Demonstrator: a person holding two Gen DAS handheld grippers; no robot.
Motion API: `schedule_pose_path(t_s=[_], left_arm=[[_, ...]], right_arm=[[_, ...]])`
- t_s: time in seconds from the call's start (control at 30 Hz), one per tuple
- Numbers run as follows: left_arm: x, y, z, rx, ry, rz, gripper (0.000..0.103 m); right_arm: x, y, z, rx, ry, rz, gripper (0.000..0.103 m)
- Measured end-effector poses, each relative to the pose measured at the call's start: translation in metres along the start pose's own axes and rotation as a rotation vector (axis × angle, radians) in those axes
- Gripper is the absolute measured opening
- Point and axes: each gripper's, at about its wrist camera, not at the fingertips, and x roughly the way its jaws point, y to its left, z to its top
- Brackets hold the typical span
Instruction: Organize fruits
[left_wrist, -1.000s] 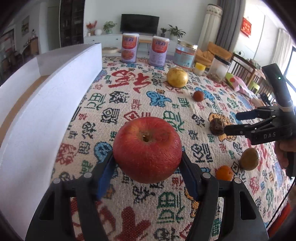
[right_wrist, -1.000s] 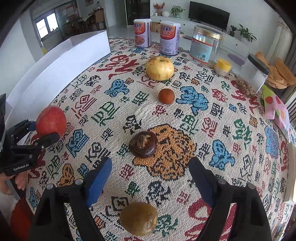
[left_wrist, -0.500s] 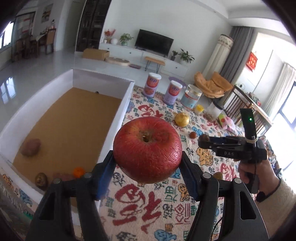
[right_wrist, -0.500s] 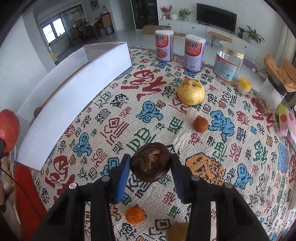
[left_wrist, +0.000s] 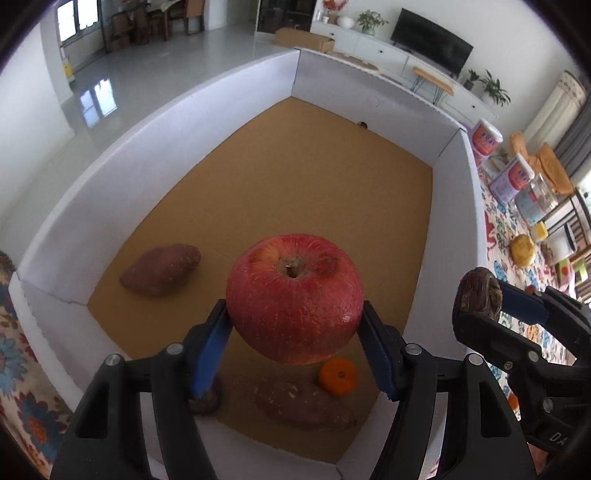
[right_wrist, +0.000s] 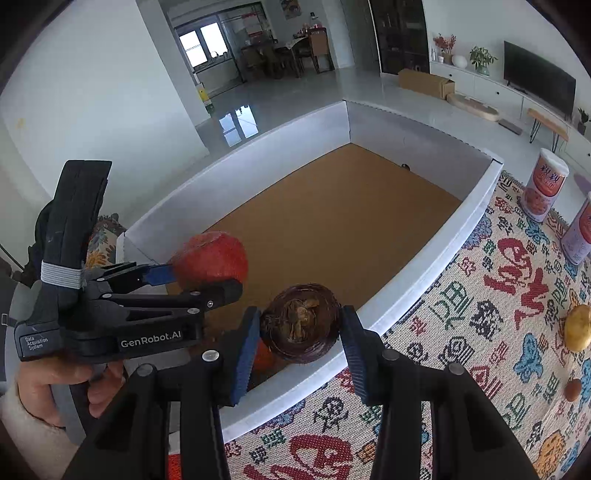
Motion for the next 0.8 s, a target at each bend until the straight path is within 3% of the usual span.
schedule_pose_path(t_s=[0.07, 0.17, 0.27, 0.4, 0.47, 0.53, 0.67, 0.8], left_arm=[[0.002, 0.003, 0.001, -0.014, -0.015, 0.000, 0.071], [-0.017, 0.001, 0.001, -0.006, -0.110, 0.025, 0.090], [-0.040, -0.013, -0.005, 0.033, -0.180, 0.004, 0.091], [-0.075, -0.054, -0.034, 0.131, -0.256, -0.075, 0.092], [-0.087, -0.084, -0.056, 0.203, -0.277, -0.134, 0.095], [-0.089, -0.118, -0.082, 0.280, -0.264, -0.200, 0.095], [-0.057, -0.184, -0.132, 0.397, -0.156, -0.306, 0.096], [-0.007, -0.236, -0.167, 0.483, -0.102, -0.273, 0.096]], right_arm=[[0.014, 0.002, 0.001, 0.016, 0.011, -0.011, 0.045], [0.011, -0.003, 0.004, 0.066, -0.023, -0.009, 0.055], [-0.025, -0.012, 0.001, 0.101, -0.127, 0.003, 0.063], [-0.090, -0.037, -0.023, 0.068, -0.247, -0.101, 0.079], [-0.122, -0.062, -0.053, 0.059, -0.289, -0.192, 0.090], [-0.149, -0.093, -0.097, 0.070, -0.313, -0.304, 0.096], [-0.186, -0.177, -0.204, 0.223, -0.266, -0.502, 0.096], [-0.200, -0.250, -0.313, 0.453, -0.154, -0.619, 0.096]])
